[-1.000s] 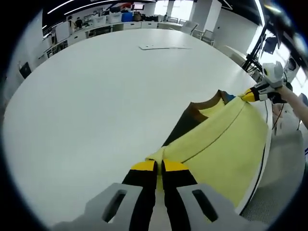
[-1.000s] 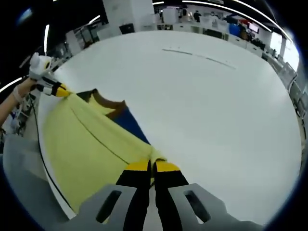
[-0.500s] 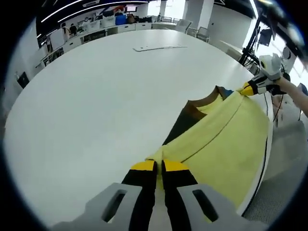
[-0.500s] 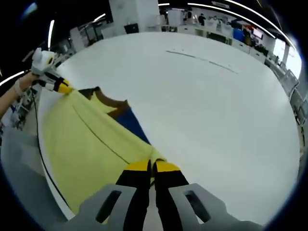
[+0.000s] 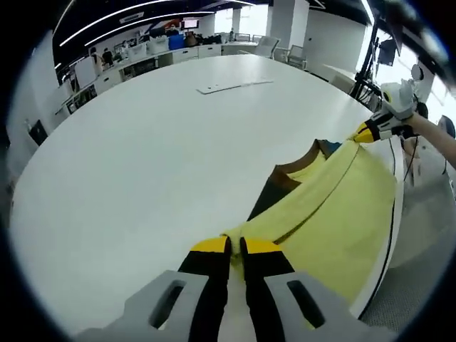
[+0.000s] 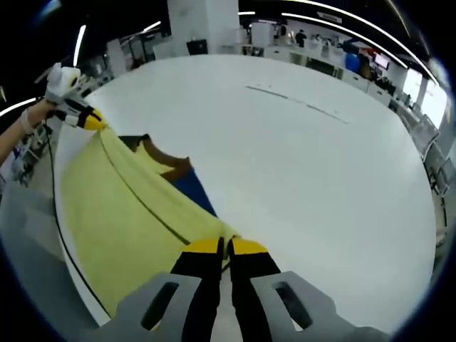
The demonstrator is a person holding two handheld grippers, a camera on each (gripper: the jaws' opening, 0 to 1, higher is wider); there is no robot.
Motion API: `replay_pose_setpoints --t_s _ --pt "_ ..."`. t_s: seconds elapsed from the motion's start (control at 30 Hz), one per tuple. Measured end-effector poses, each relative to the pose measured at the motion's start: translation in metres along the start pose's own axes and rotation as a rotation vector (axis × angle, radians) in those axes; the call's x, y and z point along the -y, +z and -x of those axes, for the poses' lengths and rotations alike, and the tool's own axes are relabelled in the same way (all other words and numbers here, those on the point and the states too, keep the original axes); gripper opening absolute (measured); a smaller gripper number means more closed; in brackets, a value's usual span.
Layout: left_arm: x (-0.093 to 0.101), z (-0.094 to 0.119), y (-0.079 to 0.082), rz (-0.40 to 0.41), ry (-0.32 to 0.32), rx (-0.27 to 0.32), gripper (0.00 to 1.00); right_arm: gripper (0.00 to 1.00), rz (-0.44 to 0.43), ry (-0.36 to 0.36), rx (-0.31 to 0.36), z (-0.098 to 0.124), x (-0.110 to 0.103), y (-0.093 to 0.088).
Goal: Fold the garment on the visible template until the final outline fits inside the template.
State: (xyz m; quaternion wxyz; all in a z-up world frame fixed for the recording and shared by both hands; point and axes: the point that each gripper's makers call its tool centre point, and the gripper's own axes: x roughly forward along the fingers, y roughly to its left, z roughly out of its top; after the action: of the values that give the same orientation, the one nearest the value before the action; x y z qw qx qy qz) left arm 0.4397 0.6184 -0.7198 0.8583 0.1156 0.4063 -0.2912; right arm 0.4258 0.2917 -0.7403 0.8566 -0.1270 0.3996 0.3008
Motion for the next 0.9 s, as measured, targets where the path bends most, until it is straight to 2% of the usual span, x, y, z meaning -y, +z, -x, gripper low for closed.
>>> replay_pose_setpoints --t_s 0.1,0.33,0.5,0.57,0.67,0.73,0.83,0.9 --pt "-0.007 0.008 0.012 -0.02 0.034 0.044 0.05 0.04 0.005 0.002 0.01 0.005 -0.001 0.003" --pt "-0.013 0.027 0.03 -0.102 0.071 0.075 0.08 0.04 0.06 -0.001 0.034 0.017 -0.004 0.014" --pt "-0.012 0.036 0.036 -0.169 0.09 0.075 0.11 0.05 0.111 -0.029 0.051 0.028 0.001 0.025" --pt "-0.012 0.038 0.038 -0.182 0.095 0.08 0.13 0.01 0.128 -0.043 0.052 0.031 0.005 0.027" --pt "-0.012 0.041 0.04 -0.196 0.097 0.084 0.13 0.04 0.124 -0.058 0.054 0.033 0.011 0.028" --pt "-0.011 0.043 0.04 -0.214 0.102 0.081 0.14 0.04 0.125 -0.057 0.053 0.035 0.009 0.028" --pt "-0.01 0.046 0.041 -0.265 0.114 0.077 0.15 0.05 0.164 -0.045 0.051 0.038 0.003 0.028" --pt "-0.01 0.047 0.04 -0.269 0.111 0.072 0.17 0.07 0.201 -0.045 0.036 0.039 0.0 0.027"
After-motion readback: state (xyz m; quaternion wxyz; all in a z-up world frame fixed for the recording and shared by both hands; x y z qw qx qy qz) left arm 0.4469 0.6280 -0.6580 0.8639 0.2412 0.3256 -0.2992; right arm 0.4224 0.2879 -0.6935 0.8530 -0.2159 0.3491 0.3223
